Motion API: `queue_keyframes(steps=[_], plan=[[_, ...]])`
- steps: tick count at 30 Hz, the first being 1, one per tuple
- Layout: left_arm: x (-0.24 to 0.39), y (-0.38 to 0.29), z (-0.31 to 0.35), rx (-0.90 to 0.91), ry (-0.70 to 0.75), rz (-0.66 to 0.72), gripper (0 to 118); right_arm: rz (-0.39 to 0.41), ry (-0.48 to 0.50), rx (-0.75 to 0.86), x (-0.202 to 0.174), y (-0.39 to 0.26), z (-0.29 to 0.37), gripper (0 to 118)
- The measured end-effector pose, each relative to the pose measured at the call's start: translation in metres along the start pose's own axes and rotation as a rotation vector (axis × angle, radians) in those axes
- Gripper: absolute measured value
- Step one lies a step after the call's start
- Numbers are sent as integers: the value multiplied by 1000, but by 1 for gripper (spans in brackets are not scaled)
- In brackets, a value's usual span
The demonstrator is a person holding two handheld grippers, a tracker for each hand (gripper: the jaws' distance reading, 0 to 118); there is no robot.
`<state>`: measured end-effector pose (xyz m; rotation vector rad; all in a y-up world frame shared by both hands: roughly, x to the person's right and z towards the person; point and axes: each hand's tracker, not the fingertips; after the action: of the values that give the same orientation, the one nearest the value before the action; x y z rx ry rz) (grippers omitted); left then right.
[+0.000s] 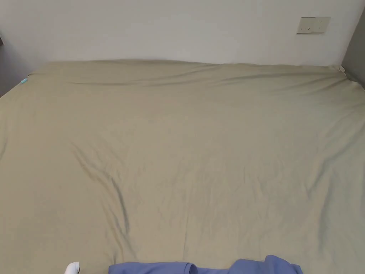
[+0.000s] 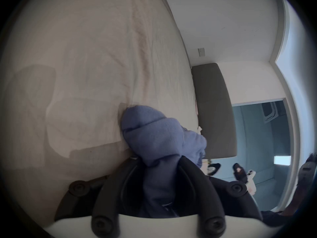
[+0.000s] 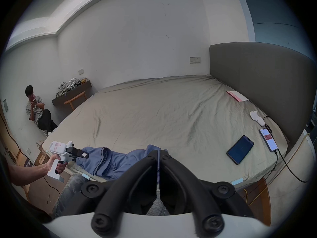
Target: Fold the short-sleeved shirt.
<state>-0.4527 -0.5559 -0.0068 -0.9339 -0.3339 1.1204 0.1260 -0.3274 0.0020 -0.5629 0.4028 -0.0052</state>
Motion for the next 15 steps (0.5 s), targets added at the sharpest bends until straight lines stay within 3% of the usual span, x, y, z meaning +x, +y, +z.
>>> queue_keyframes(steps=[4, 15], plan=[[14, 1, 7, 39, 189, -205, 24, -1, -5, -1, 5, 0, 3, 4], [44, 5, 20, 40, 328, -201, 22, -13, -38, 40, 14, 8, 13, 4]])
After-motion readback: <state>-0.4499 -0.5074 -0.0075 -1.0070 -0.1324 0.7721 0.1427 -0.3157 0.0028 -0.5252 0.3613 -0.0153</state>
